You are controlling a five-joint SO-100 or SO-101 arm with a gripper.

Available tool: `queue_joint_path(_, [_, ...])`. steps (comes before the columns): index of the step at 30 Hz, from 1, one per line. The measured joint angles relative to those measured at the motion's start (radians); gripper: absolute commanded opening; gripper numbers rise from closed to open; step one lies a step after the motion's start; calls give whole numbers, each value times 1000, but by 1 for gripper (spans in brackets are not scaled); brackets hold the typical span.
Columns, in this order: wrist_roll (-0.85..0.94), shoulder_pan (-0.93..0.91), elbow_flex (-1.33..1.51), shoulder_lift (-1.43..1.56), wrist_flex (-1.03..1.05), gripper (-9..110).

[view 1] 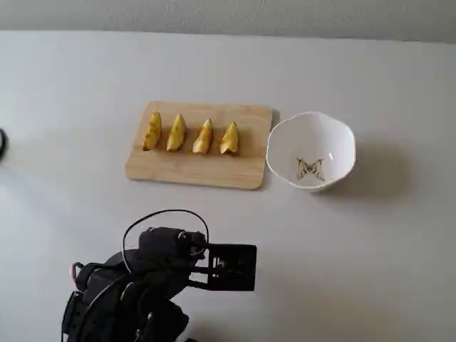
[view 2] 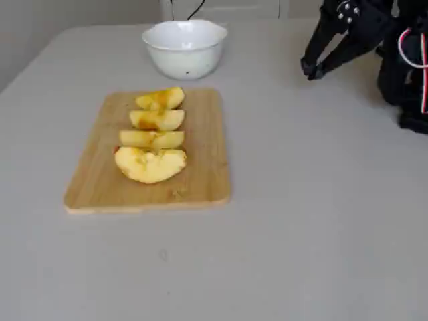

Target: Pick up the second from the right apple slice from the cutting board and place it into the bowl

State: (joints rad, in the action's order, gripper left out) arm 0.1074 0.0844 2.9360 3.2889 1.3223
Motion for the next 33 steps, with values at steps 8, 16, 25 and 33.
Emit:
queue_joint_path(8, [0,0,0,0,0,0])
queue_joint_path(16, [0,0,0,0,0,0])
queue_joint_path(25, [0,0,0,0,0,0])
queue_joint_path(33, [6,25,0,0,0,0])
